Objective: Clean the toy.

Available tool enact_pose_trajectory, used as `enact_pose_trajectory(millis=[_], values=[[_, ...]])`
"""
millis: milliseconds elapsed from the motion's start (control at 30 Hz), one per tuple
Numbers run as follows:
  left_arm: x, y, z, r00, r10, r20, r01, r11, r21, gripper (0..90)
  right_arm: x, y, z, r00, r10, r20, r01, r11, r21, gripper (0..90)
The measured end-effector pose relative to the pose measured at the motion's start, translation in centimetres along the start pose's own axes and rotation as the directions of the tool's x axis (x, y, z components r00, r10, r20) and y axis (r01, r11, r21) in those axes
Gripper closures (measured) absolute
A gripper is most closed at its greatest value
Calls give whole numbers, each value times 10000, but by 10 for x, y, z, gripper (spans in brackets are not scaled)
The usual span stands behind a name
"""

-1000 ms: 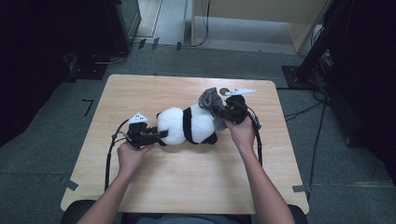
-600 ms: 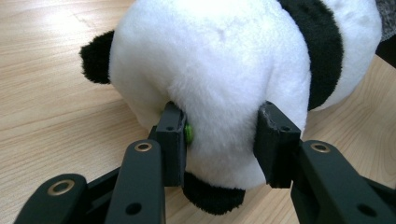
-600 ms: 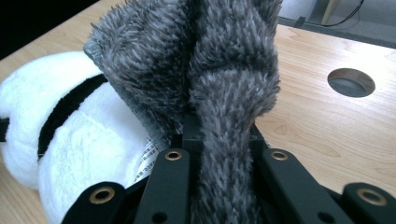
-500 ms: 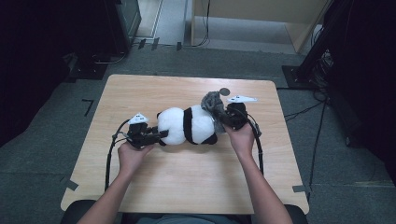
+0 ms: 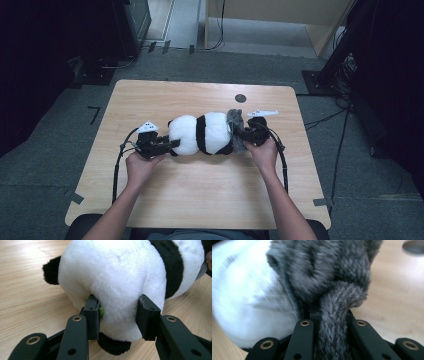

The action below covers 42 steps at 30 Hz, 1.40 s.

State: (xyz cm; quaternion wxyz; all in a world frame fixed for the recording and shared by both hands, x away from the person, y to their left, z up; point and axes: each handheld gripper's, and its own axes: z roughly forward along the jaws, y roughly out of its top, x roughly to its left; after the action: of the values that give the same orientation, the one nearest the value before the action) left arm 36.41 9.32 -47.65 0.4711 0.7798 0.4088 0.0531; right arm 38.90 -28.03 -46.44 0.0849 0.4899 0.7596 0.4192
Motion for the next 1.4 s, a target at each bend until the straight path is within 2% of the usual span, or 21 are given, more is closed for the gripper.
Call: enact_pose_trajectory(millis=[233,400,533,600,733,933,1067,1167,1233,1333,1400], values=[[1,-1,0,10000,-27,50,28,10000,-77,592,-2,-16,17,9999,166,-18,-165,9985,514,801],[1,-1,0,10000,-40,45,41,10000,-73,590,-4,-15,16,9999,52,98,-60,9963,855,799],[1,-1,-1,9999,-113,72,114,9999,-30,588,-7,-12,7,9996,93,278,-112,9977,673,800],[0,0,-1,9999,-116,47,116,9999,-3,588,-6,-9,0,9988,-30,488,3,9985,556,800],[-3,0,-2,9999,-110,-8,110,9999,4,591,-4,1,-19,9975,-207,675,205,9998,42,800],[-6,0,-5,9993,-366,93,366,9993,-3,591,12,24,-49,9972,-601,454,638,9943,-855,800],[-12,0,-7,9992,-384,87,383,9993,31,589,31,40,-58,9938,-1098,197,1113,9880,-1071,800],[-17,0,-7,9992,-361,152,360,9993,69,583,44,47,-55,9887,-1501,26,1496,9841,-954,799],[-21,-1,-6,9996,-179,214,175,9997,176,577,50,47,-49,9855,-1698,1,1693,9829,-722,796],[-22,-3,-5,9998,-8,210,6,9999,117,558,53,44,-37,9833,-1818,107,1821,9827,-350,790],[-18,-4,-5,9996,-16,297,14,10000,59,534,52,40,-30,9843,-1765,72,1767,9833,-438,789]])
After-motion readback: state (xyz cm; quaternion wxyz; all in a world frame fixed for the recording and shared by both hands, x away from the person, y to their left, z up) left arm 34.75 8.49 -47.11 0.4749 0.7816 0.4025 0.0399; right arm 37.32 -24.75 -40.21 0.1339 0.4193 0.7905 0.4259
